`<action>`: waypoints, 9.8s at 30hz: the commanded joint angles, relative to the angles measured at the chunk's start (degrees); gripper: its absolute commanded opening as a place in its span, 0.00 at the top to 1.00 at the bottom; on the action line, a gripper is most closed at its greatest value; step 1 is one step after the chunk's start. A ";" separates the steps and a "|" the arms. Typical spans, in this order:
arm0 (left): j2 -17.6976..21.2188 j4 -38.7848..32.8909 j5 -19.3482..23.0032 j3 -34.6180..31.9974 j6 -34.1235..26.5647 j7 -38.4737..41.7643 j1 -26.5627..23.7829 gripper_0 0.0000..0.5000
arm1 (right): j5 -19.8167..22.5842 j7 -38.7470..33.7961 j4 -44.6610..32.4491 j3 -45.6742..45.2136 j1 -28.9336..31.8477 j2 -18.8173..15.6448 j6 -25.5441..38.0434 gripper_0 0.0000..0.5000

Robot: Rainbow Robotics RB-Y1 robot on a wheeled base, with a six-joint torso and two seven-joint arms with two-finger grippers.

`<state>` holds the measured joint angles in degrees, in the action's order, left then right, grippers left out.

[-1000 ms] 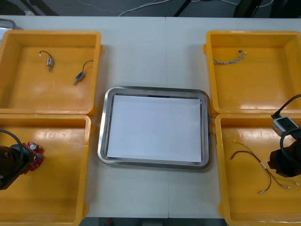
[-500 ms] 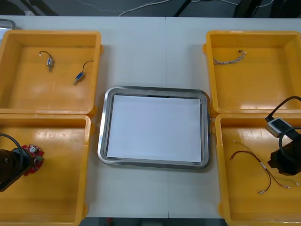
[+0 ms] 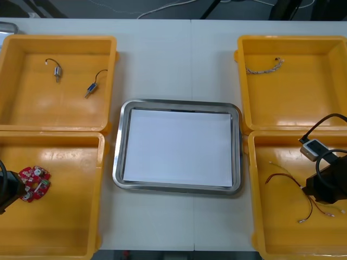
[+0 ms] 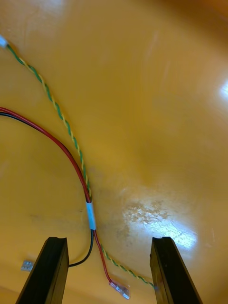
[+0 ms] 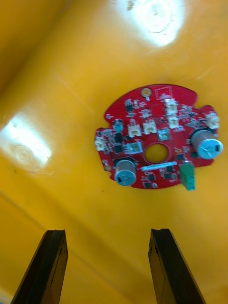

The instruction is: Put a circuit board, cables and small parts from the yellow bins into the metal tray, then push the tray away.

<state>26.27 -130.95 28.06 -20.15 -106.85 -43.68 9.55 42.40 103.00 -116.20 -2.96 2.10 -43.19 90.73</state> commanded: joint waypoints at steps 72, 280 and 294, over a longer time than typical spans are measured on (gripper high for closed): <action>0.62 4.30 -8.99 13.47 11.14 12.30 -5.16 1.00 | -5.23 5.72 -6.85 -6.09 -0.17 5.92 6.83 1.00; 19.96 26.36 15.70 16.99 -3.15 -21.71 -47.43 0.00 | 11.03 -24.78 -24.34 26.78 -33.66 -4.80 17.37 1.00; 19.78 32.08 8.06 16.37 -0.38 -22.59 -47.52 0.00 | 10.86 -16.78 -12.83 41.02 -45.87 -0.58 8.32 1.00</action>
<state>43.76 -98.82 37.37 -1.83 -108.39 -68.68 -38.44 53.54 80.86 -131.87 35.66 -39.71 -45.80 100.71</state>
